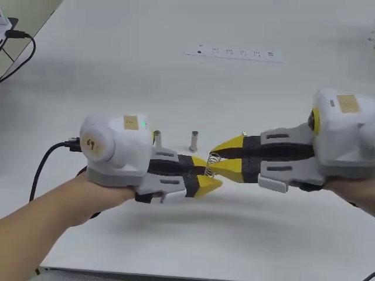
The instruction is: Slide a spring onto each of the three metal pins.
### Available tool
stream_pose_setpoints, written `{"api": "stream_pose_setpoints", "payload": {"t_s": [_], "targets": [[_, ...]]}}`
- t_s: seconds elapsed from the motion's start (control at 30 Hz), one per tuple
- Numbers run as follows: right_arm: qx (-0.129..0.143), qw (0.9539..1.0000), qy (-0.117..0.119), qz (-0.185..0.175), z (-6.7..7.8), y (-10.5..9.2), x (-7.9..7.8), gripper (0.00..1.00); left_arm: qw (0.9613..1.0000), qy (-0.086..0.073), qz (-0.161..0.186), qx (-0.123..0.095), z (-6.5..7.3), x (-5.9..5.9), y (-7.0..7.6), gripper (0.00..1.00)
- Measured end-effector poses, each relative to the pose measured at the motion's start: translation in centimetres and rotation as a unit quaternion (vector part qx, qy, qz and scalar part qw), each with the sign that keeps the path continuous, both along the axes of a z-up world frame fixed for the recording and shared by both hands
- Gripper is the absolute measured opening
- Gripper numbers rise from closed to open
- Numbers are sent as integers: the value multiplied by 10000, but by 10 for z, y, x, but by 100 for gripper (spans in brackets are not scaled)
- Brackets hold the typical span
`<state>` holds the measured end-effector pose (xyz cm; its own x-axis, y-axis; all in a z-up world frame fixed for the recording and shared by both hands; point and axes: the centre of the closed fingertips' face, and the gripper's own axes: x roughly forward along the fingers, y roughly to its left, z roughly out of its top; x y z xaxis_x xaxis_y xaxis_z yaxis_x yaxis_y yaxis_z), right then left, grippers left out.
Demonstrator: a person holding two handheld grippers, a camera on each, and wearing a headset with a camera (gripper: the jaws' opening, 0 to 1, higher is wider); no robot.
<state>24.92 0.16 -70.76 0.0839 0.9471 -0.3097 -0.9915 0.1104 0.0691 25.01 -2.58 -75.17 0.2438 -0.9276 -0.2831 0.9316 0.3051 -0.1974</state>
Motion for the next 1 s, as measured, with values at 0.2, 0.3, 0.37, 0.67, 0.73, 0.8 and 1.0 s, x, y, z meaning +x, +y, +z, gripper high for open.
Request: {"api": "stream_pose_setpoints", "payload": {"t_s": [0.2,0.3,0.37,0.67,0.73,0.8,1.0], "targets": [[455,9987,146,-200,7,3,2,7,9998,92,48,-196,7,1,0,2],[453,9988,36,-191,9,4,1,7,9997,87,51,-203,7,1,1,2],[435,9989,-34,-159,10,4,0,7,9997,114,58,-228,7,0,2,2],[371,9991,-218,-64,15,9,-3,7,9995,68,88,-284,12,-1,0,2],[409,9990,-194,-68,15,9,-4,7,9996,58,80,-269,11,-2,0,2],[428,9989,-180,-73,14,8,-5,7,9997,53,77,-240,10,-3,0,2],[413,9988,-253,-82,13,10,-6,6,9997,58,112,-224,9,-3,1,2]]}}
